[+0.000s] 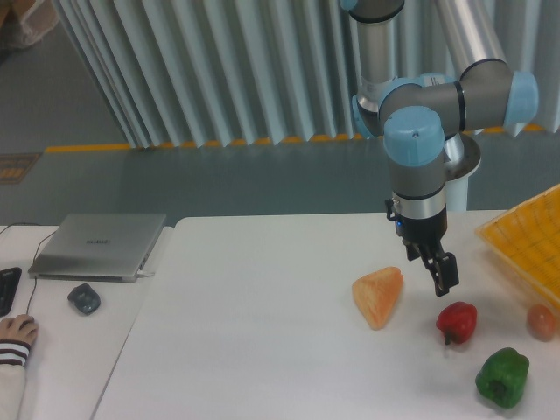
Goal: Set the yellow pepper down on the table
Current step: 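Move the open gripper up and over toward the yellow crate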
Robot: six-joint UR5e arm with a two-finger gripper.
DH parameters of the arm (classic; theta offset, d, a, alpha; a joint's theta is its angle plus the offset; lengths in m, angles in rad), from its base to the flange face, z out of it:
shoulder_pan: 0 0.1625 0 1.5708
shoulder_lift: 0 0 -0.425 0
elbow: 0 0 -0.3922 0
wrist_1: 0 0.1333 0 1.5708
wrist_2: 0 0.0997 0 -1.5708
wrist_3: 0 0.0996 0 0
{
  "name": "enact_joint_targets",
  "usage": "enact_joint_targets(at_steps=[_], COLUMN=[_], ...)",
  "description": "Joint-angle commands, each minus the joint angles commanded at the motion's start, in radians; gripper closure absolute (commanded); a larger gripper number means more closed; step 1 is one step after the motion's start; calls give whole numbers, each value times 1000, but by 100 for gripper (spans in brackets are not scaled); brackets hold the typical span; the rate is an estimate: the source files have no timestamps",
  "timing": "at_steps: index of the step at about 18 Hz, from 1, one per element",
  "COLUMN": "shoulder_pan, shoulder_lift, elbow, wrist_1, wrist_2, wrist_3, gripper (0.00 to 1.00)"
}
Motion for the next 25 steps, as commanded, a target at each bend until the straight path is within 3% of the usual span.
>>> enact_joint_targets(at_steps=[5, 9, 11, 14, 18, 21, 25], shoulder_pan=[0, 11, 26, 63, 166, 199, 261], shoulder_lift=[2, 29, 43, 43, 71, 74, 71], elbow=[-32, -75, -94, -95, -98, -100, -106], wrist_1=[5, 35, 76, 84, 74, 71, 71], wrist_2=[2, 17, 18, 14, 3, 0, 3], wrist_3=[0, -23, -23, -6, 248, 320, 515], gripper=[0, 0, 0, 0, 0, 0, 0])
